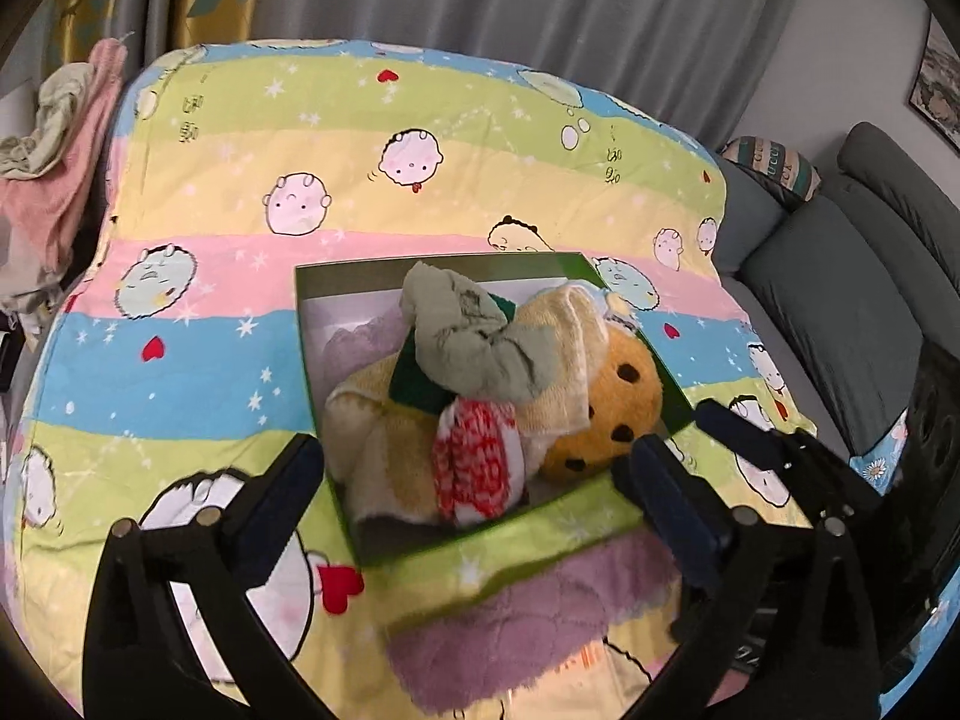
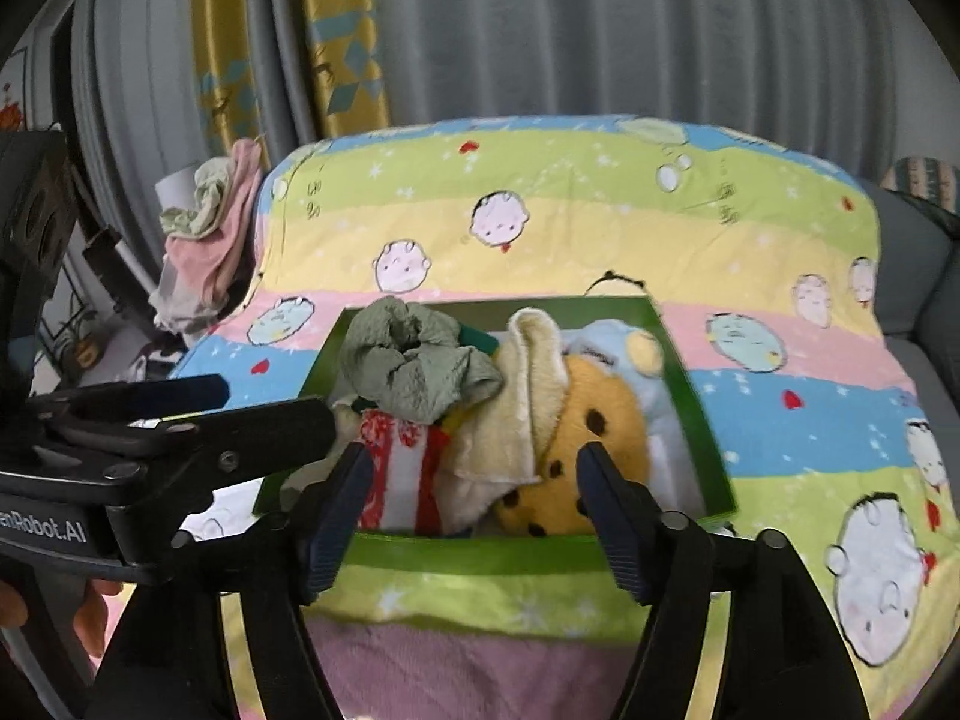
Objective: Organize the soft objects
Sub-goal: 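Carry the grey-green cloth into the green box and open the right gripper, then move the right gripper toward the purple towel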
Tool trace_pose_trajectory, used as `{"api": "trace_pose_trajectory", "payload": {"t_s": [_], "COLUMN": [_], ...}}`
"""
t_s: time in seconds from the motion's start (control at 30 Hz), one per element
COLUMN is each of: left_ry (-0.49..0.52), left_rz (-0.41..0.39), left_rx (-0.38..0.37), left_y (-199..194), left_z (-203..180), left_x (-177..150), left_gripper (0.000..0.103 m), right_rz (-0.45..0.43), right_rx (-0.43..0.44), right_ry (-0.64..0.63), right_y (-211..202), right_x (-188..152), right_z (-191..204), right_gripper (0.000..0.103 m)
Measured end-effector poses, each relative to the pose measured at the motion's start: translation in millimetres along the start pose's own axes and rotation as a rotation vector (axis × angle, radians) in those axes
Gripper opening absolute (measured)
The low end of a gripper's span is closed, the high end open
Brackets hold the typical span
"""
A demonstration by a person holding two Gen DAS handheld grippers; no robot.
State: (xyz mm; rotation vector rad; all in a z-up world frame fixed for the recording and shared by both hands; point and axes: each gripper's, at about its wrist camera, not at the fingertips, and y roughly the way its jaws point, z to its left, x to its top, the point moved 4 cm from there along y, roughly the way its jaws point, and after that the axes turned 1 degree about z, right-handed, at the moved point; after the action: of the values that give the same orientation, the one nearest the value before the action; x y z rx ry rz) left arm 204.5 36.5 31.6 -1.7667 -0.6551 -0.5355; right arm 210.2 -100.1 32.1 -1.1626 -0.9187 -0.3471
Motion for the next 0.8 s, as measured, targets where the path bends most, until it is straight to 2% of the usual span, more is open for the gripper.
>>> {"api": "trace_pose_trajectory", "payload": {"t_s": [0.1,0.2,0.37,0.57,0.73,0.8], "left_ry": [0.003,0.006,-0.002,-0.033,-0.068,-0.092], "left_rz": [-0.024,-0.054,-0.067,-0.020,0.007,0.012], "left_rx": [0.006,0.014,0.005,-0.031,-0.020,-0.041], "left_y": [-14.7,-30.3,-44.5,-43.2,-36.0,-32.9], "left_z": [-0.7,0.7,3.4,11.5,22.6,26.8], "left_x": [-8.7,-18.5,-37.3,-67.8,-84.0,-88.7], "left_gripper": [0.102,0.102,0.102,0.102,0.102,0.102], "right_rz": [-0.013,-0.026,-0.035,-0.037,-0.029,-0.022], "right_rx": [-0.025,-0.052,-0.077,-0.106,-0.129,-0.139], "right_ry": [-0.012,-0.017,-0.027,-0.047,-0.039,-0.038], "right_y": [-15.5,-32.6,-54.9,-68.4,-71.8,-72.0], "right_x": [-3.8,-8.1,-16.1,-27.2,-34.2,-37.5], "right_z": [0.3,0.3,2.9,5.4,0.0,-2.7], "right_gripper": [0.075,0.081,0.083,0.084,0.084,0.085]}}
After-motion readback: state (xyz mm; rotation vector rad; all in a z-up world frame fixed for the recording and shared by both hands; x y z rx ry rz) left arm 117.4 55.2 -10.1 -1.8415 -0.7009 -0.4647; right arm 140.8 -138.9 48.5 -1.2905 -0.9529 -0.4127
